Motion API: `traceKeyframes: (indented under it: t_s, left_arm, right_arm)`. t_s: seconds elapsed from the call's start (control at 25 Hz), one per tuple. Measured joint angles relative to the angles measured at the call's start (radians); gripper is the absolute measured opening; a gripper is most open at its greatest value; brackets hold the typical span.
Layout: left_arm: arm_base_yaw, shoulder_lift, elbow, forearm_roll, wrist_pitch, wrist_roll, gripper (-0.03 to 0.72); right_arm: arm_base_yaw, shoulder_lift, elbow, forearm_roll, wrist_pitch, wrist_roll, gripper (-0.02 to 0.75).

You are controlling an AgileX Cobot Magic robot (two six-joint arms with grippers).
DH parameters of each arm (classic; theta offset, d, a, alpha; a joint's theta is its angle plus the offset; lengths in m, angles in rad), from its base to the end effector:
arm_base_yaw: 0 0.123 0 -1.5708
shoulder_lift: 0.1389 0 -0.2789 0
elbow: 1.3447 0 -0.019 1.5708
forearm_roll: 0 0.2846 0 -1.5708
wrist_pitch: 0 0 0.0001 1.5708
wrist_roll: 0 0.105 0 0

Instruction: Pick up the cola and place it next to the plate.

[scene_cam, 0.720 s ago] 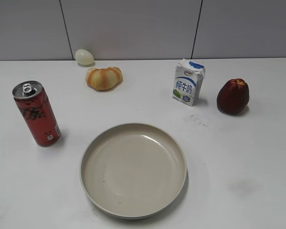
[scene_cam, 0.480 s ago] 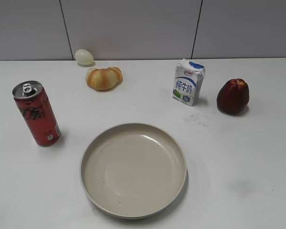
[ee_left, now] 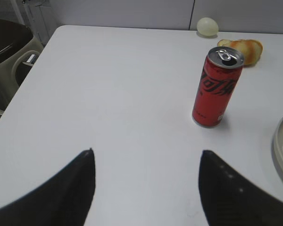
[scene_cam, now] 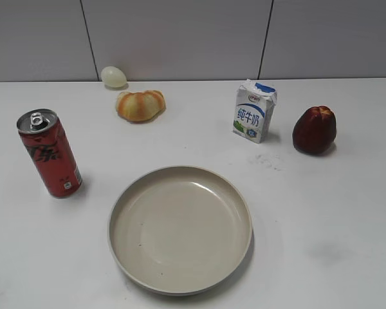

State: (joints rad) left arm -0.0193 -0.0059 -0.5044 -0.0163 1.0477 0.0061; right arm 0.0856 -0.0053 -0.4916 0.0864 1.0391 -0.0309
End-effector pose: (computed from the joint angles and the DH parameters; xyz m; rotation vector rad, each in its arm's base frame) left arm 0.0426 -0.0023 0.2900 0.0264 2.0208 -0.0278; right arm 0.0438 0.0116 0.2870 -0.1206 2.0219 0.1377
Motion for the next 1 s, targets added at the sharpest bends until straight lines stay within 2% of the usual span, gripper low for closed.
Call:
traceKeyframes:
  t_s: [0.84,1.0]
  left_arm:
    - [0.0,0.0,0.001,0.0,-0.001,-0.006,0.507]
    - [0.005,0.083,-0.017,-0.007,-0.018,-0.006,0.552]
  right_arm:
    - [0.0,0.0,0.0,0.001,0.0,0.0,0.594]
    - [0.0,0.0,0.0,0.001,0.0,0.0,0.594]
